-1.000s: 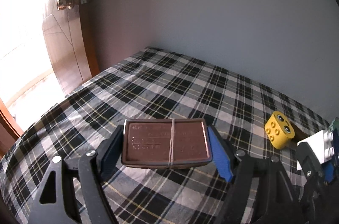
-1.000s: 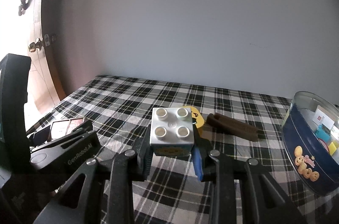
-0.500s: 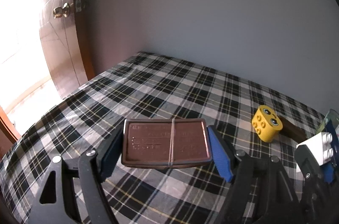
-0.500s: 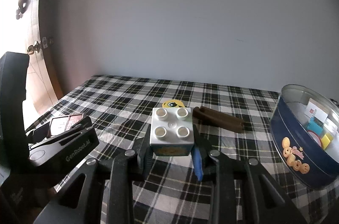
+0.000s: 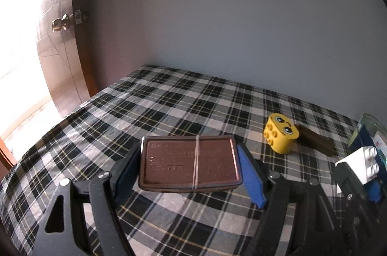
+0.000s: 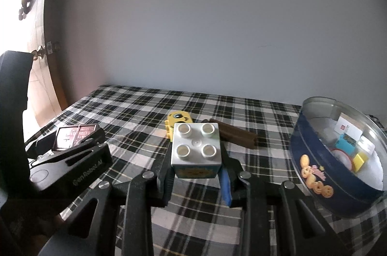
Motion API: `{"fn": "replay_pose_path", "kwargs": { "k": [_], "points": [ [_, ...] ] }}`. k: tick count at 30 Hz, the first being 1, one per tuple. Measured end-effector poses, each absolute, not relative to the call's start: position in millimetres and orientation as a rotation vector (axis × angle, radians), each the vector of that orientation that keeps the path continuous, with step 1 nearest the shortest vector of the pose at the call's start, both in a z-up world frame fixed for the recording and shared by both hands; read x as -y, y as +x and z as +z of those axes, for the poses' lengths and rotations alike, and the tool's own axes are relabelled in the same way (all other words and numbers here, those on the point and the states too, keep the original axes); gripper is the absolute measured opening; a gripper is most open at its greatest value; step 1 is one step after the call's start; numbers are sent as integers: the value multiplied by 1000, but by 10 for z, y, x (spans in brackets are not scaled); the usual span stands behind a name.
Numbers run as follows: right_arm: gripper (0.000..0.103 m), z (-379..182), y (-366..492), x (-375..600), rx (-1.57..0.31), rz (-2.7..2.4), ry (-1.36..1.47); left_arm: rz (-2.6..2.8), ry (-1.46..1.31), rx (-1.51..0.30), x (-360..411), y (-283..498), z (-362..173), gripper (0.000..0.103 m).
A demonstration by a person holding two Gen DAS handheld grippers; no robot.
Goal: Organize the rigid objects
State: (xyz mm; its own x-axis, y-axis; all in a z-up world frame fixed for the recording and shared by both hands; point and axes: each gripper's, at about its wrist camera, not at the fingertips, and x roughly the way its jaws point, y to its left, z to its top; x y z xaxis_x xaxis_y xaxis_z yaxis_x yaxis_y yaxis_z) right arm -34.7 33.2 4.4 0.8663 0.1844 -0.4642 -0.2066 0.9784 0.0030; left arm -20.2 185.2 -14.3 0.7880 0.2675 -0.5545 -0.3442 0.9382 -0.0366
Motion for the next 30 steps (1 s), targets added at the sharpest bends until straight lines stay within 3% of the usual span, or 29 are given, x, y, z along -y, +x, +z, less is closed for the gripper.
{"fn": "replay_pose_path", "kwargs": {
  "k": [30],
  "points": [
    [34, 82, -436, 454, -445, 124, -51, 209, -48, -528, -953, -299, -76, 77]
  ]
}}
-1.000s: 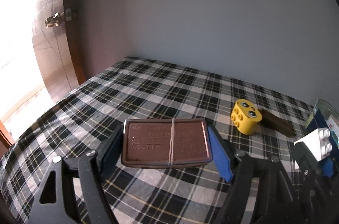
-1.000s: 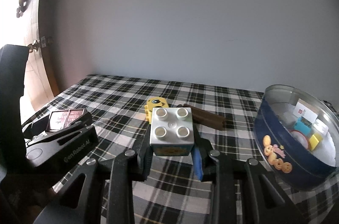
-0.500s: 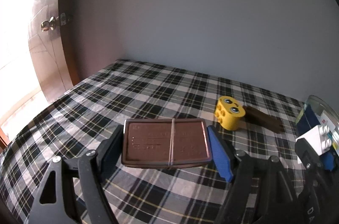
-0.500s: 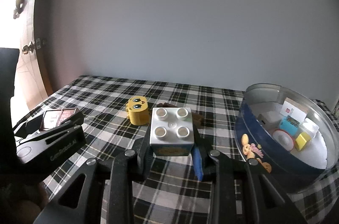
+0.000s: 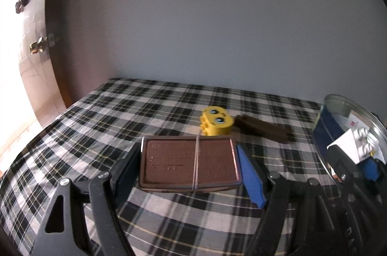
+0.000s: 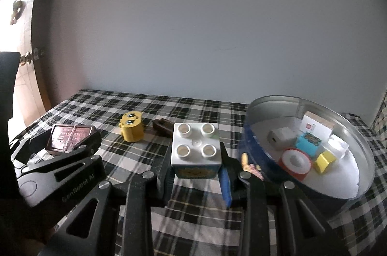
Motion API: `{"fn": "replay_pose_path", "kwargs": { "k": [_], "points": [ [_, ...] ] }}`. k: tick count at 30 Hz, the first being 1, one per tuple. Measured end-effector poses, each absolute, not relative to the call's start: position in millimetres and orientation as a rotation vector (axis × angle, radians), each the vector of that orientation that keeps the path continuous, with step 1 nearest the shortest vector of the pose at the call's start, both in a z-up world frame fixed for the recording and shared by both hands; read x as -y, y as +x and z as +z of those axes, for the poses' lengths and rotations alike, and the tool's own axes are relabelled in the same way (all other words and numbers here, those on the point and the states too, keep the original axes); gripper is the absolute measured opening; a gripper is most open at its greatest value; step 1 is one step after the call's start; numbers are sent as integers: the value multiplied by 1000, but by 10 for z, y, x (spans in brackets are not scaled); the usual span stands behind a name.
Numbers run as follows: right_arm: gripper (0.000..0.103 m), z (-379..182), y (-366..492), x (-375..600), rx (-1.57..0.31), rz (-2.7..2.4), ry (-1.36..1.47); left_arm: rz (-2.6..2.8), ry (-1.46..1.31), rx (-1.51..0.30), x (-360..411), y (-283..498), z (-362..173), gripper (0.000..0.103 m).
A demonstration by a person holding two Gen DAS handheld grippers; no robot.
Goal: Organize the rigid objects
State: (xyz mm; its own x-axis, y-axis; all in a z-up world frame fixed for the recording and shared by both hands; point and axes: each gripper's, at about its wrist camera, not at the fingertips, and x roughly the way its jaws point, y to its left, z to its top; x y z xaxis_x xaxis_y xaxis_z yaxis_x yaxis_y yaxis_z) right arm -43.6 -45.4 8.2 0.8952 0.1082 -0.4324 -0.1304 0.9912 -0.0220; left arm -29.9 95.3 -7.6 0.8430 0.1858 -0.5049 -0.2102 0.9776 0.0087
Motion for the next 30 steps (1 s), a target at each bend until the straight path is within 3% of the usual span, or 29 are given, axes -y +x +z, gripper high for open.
{"fn": "replay_pose_path", "kwargs": {
  "k": [30],
  "points": [
    [34, 163, -537, 1304, -374, 36, -22, 73, 37, -503, 53, -220, -35, 77]
  ]
}}
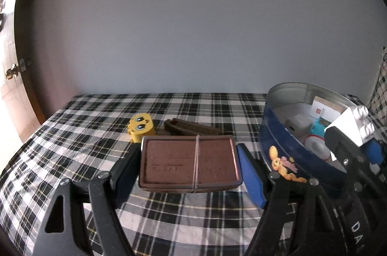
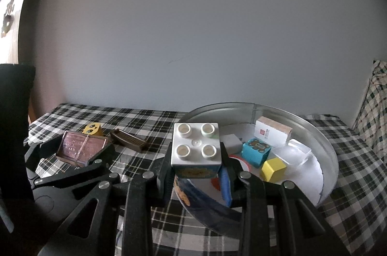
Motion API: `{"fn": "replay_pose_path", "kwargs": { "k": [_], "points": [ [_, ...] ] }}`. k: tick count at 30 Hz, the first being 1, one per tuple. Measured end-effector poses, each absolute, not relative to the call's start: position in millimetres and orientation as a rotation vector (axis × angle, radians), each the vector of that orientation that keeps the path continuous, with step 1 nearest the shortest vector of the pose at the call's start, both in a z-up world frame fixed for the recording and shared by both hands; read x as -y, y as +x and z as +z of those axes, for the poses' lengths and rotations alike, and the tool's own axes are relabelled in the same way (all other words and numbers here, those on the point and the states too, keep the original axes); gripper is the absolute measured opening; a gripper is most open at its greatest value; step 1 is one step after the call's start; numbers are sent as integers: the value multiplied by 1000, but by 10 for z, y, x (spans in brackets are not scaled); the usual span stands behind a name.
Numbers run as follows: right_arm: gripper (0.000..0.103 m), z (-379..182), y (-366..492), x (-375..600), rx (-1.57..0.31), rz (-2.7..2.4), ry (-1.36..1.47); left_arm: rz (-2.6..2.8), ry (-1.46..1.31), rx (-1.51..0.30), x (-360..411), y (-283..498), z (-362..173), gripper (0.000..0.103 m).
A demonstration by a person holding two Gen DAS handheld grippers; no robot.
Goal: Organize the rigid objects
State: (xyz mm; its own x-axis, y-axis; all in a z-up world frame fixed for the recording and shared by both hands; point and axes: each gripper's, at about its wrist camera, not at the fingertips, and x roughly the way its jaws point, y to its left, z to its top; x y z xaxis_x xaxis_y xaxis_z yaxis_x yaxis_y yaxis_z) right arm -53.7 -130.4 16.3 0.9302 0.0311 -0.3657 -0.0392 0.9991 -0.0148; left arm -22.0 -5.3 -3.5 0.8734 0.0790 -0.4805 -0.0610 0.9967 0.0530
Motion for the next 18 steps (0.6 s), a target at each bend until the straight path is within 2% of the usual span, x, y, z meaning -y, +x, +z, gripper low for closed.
{"fn": "replay_pose_path", "kwargs": {
  "k": [18],
  "points": [
    [34, 186, -590, 1711, -343, -25, -21, -10, 73, -482, 566, -245, -46, 77]
  ]
}}
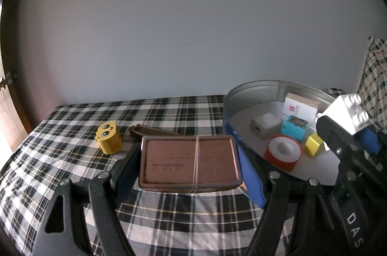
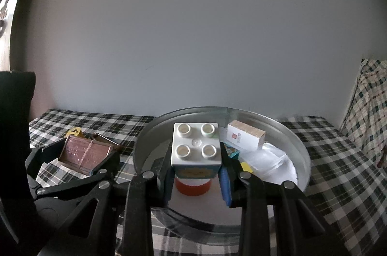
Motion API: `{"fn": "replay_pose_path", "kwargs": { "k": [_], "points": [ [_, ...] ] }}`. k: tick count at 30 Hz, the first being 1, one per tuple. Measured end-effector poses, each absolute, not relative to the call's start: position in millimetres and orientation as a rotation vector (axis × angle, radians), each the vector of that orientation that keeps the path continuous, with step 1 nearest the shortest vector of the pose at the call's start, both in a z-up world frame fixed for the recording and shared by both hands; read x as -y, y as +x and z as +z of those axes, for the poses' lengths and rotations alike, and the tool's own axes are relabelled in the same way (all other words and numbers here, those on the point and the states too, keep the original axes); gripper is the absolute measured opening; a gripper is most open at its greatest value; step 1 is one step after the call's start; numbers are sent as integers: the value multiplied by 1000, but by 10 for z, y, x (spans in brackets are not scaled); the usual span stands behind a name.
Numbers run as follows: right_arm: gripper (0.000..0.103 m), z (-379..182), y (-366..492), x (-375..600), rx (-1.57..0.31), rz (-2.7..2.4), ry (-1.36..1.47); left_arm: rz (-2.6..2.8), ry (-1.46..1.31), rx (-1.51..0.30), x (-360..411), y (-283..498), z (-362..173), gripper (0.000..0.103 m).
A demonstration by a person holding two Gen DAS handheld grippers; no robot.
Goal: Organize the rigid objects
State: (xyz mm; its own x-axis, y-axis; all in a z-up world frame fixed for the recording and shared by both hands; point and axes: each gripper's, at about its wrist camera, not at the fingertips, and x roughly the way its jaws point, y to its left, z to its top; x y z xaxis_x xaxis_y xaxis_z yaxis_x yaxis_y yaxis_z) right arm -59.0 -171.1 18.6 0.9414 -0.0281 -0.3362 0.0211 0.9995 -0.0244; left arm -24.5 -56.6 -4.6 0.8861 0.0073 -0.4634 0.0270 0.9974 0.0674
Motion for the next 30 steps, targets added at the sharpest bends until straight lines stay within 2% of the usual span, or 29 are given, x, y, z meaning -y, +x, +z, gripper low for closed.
{"fn": "replay_pose_path", "kwargs": {
  "k": [19, 30],
  "points": [
    [34, 246, -569, 2278, -311, -131, 45, -106, 87, -411, 1057, -333, 112, 77],
    [34, 359, -465, 2615, -265, -241, 52, -198, 65, -429, 1389, -153, 207, 77]
  ]
}}
